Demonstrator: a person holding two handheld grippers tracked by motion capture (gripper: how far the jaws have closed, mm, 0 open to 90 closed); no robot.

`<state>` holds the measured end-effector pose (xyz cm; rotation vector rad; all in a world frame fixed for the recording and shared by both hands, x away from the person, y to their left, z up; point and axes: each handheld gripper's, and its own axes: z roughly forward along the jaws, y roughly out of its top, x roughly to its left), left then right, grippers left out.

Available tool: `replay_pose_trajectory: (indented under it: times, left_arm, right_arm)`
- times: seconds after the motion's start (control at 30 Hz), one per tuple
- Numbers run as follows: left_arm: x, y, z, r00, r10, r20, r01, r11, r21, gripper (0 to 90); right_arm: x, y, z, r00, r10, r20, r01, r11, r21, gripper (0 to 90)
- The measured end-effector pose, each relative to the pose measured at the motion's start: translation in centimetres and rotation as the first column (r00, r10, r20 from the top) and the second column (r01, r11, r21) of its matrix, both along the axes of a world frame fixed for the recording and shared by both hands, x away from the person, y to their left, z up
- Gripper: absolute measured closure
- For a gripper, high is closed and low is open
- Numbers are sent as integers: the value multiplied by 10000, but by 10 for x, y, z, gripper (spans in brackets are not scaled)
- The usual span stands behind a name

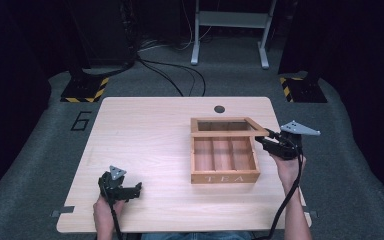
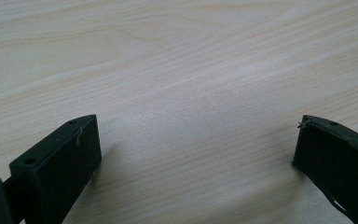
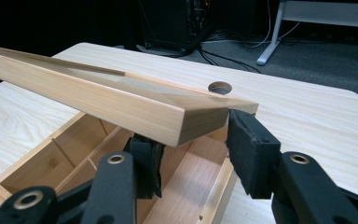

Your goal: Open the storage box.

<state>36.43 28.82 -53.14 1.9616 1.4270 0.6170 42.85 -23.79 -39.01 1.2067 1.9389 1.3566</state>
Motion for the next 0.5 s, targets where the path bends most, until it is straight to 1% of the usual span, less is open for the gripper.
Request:
replay_pose_trajectory:
  times: [0.13, 0.2, 0.23, 0.33, 0.37, 0.4, 0.47, 0.5]
  left_arm:
    - [0, 0, -1, 10000, 28, 55, -28, 10000, -24, 4]
    - [0, 0, 0, 10000, 11, 15, -11, 10000, -1, 4]
    - [0, -1, -1, 9999, 53, 114, -53, 10000, 17, 4]
    - [0, -1, -1, 9999, 71, 133, -72, 10000, 19, 4]
    - [0, 0, 0, 10000, -5, -1, 5, 10000, 0, 4]
    - [0, 0, 0, 10000, 27, 59, -27, 10000, -19, 4]
    - [0, 0, 0, 10000, -4, 10, 4, 10000, 12, 4]
    - [0, 0, 0, 10000, 51, 79, -52, 10000, 30, 4]
  right_arm:
    - [-2, -1, -4, 10000, 50, -10, -50, 9999, -90, 559]
    - [-5, 0, -6, 10000, 3, -41, -4, 9999, -145, 559]
    - [-5, 0, -7, 10000, 32, 2, -32, 9999, -162, 559]
    - [-7, 0, -11, 10000, 18, -35, -18, 9999, -109, 558]
    - [-8, 0, -13, 10000, 26, -56, -27, 9999, -107, 557]
    - [-9, -1, -14, 10000, 38, -63, -39, 9999, -100, 557]
    - [-11, -1, -18, 10000, 9, -82, -10, 9999, -117, 558]
    - [-12, 0, -20, 9999, -4, -118, 3, 10000, -64, 557]
